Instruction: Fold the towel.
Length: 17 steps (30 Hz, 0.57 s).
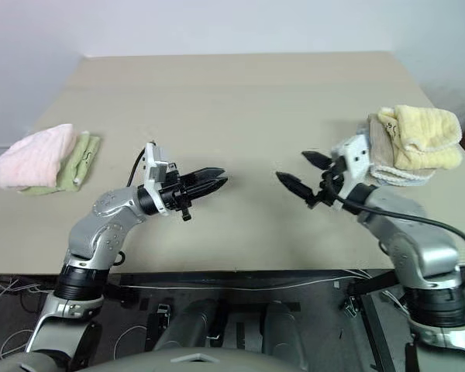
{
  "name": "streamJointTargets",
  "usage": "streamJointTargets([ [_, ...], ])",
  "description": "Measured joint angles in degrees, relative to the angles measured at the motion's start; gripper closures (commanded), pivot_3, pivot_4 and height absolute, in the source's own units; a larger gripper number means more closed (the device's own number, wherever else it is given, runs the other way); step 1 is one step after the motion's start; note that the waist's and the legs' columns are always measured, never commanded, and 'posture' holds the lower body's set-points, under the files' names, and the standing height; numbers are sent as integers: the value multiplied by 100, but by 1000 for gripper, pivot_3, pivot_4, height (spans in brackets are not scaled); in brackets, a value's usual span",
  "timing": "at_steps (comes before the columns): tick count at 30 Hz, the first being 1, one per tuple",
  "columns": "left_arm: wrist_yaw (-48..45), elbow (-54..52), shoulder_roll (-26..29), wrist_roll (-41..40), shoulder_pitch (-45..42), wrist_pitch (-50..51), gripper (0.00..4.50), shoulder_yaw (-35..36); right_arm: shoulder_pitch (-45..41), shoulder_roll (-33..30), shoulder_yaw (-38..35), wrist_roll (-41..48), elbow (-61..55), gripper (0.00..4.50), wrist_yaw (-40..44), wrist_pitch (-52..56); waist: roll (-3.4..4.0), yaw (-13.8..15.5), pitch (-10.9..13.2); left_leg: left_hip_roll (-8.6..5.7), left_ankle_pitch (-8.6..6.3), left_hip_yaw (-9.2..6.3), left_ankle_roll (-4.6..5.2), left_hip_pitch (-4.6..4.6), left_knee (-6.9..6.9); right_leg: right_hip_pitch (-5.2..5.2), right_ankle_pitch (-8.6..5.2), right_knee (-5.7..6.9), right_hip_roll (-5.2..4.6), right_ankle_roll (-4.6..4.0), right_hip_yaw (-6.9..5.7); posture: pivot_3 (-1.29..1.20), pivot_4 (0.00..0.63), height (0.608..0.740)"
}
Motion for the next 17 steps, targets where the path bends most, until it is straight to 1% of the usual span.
streamJointTargets([
  [2, 95, -210, 49, -44, 71, 69, 1605, 30, -156, 100, 84, -70, 159, 0, 204, -118, 0, -7, 0, 0, 0, 0, -1, 2, -4, -2, 1, 3, 1, 2, -1, 0, 150, 740],
  [6, 231, -334, 330, -142, 287, 137, 239, 231, -552, 352, 247, -289, 504, 0, 556, -324, 0, -35, 0, 8, 1, -1, -2, 5, -13, -8, 2, 8, 10, 3, -1, 0, 150, 740],
  [7, 255, -360, 394, -146, 314, 171, 60, 293, -617, 444, 319, -323, 558, 0, 623, -351, 1, -28, 1, 8, 1, -1, -2, 5, -14, -10, 2, 9, 10, 3, -1, 0, 150, 740],
  [10, 412, -500, 603, -128, 360, 166, 60, 474, -906, 813, 536, -430, 971, 0, 885, -505, 1, -23, 1, 7, 1, 1, -3, 4, -12, -9, 2, 7, 9, 3, 0, 0, 150, 740],
  [14, 1207, -547, 574, 657, 477, -435, 60, 577, -1385, 1032, 831, -793, 1865, 0, 1365, -851, 1, -6, 1, -1, 0, 1, -4, 7, -9, -18, 8, 1, 4, 11, -1, 0, 150, 740],
  [17, 1356, -757, 599, 690, 876, -494, 60, 674, -1748, 1237, 905, -923, 2318, 0, 1575, -969, 1, -24, 2, -1, 0, 4, -4, 2, -21, -38, 11, 6, 5, 16, 4, 0, 150, 740],
])
